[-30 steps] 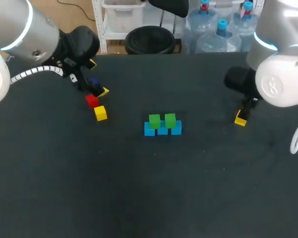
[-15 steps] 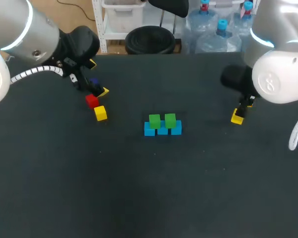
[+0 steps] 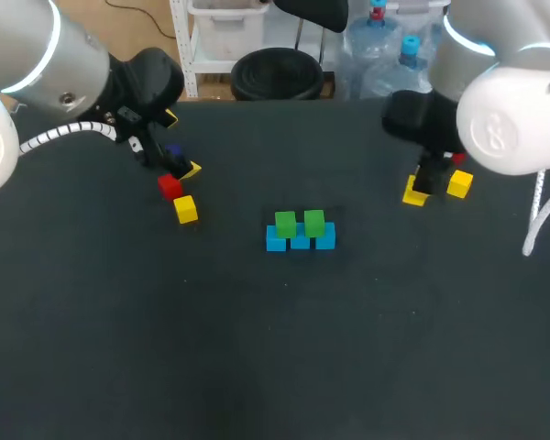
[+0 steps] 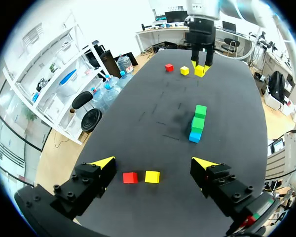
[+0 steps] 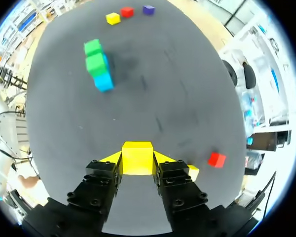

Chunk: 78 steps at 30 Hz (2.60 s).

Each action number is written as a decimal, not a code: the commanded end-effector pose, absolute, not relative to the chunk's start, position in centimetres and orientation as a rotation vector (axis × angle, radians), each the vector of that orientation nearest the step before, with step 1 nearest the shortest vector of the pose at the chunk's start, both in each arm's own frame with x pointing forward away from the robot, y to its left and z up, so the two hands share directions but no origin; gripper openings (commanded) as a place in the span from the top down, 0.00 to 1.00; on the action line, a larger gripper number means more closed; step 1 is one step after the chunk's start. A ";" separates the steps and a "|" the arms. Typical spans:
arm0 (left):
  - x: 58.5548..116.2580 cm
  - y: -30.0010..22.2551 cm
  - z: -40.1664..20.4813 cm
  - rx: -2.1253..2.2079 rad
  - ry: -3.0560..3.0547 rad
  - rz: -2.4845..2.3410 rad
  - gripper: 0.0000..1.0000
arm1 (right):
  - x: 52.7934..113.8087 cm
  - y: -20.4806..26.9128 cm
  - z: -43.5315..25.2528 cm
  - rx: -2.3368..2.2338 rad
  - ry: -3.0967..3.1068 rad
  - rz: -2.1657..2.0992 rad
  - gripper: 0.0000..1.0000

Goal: Place the blue cubes, place green cubes on the blue cubes, place the yellow cubes on the green cubes, then place the red cubes on the yellow cubes, and place purple cube on the red cubes.

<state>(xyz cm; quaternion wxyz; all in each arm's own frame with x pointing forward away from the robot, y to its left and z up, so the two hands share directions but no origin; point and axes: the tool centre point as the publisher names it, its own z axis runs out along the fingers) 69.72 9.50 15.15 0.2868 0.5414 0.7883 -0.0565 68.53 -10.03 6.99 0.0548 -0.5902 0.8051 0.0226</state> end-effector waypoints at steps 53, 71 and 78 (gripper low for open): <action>69.9 9.6 15.1 1.451 2.103 -0.157 0.00 | 66.4 5.5 6.7 -2.283 2.062 0.205 1.00; 69.9 9.6 15.1 1.451 2.103 -0.157 0.00 | 66.8 6.2 6.6 -2.305 2.076 0.188 1.00; 69.9 9.6 15.1 1.451 2.103 -0.157 0.00 | 66.7 6.6 6.5 -2.310 2.075 0.200 1.00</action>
